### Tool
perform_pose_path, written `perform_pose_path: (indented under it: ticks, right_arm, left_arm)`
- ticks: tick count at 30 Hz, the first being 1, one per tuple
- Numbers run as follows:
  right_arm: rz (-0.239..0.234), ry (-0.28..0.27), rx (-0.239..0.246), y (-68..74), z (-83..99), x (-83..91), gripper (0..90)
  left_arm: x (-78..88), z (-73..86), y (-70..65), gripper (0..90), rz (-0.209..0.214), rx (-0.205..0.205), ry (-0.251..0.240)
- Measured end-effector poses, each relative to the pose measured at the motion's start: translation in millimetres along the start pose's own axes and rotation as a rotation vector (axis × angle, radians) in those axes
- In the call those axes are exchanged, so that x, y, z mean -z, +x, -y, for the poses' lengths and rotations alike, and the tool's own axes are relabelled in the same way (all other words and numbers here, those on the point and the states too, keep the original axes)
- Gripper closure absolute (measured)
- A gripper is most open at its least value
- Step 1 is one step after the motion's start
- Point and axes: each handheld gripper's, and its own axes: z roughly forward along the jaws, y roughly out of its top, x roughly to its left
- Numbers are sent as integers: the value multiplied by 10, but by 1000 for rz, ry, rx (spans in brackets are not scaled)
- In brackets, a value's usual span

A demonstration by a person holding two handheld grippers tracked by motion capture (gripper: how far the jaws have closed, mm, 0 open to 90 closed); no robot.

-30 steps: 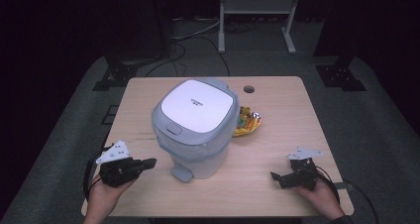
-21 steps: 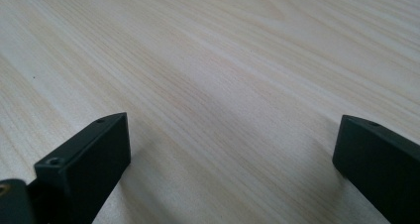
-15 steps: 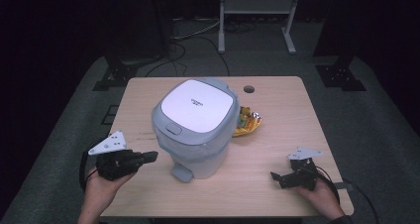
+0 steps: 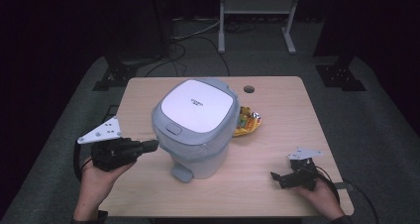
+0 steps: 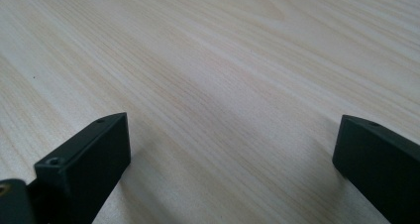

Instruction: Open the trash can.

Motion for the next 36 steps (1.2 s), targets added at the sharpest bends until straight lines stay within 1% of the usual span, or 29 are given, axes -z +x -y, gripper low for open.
perform_pose_path:
  ticks: [6,9,15,27,36]
  right_arm:
    - [0,0,1,0,0,0,4]
    - [0,0,1,0,0,0,4]
    - [0,0,1,0,0,0,4]
    - [0,0,0,0,0,0,4]
    - [1,0,0,0,0,0,4]
  left_arm:
    - [26,-140,-27,900,13,-18,-19]
    - [3,-223,-39,900,26,-30,-27]
    - [-46,-316,-41,900,38,-45,-32]
    - [-94,-441,0,900,52,-63,-55]
    - [-206,-510,53,900,72,-73,-56]
